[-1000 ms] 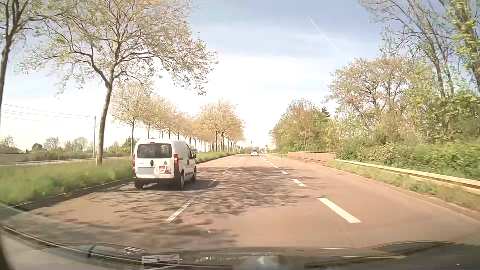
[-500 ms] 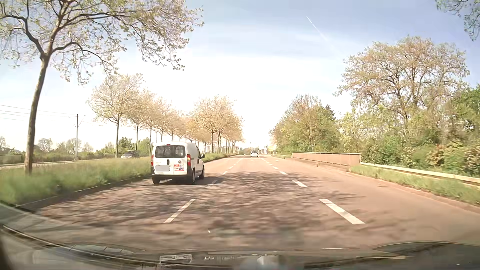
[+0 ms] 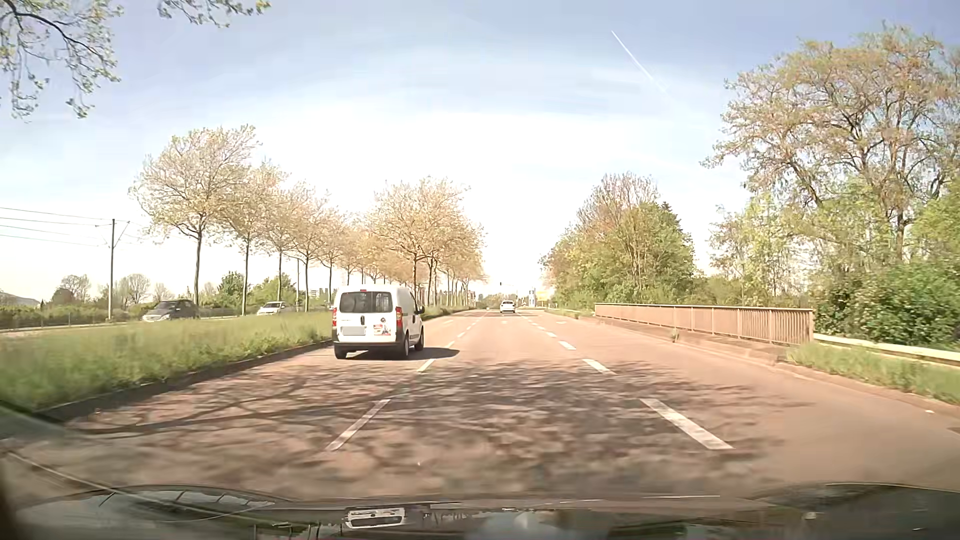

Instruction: Follow the waypoints while adhering to traffic rules and regulations

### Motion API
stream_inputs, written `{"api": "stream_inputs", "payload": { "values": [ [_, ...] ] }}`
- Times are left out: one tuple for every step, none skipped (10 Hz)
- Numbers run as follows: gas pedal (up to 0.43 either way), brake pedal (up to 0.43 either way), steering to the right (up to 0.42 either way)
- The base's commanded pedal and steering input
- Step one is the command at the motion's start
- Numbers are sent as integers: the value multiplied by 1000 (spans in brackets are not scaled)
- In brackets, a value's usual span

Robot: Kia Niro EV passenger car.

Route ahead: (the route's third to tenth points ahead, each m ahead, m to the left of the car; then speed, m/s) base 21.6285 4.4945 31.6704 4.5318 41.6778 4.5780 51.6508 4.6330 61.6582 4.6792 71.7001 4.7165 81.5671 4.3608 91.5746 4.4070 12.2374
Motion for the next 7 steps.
{"api": "stream_inputs", "payload": {
  "values": [
    [98, 0, 2],
    [98, 0, 2],
    [98, 0, 2],
    [98, 0, 2],
    [98, 0, 2],
    [98, 0, 2],
    [98, 0, 2]
  ]
}}
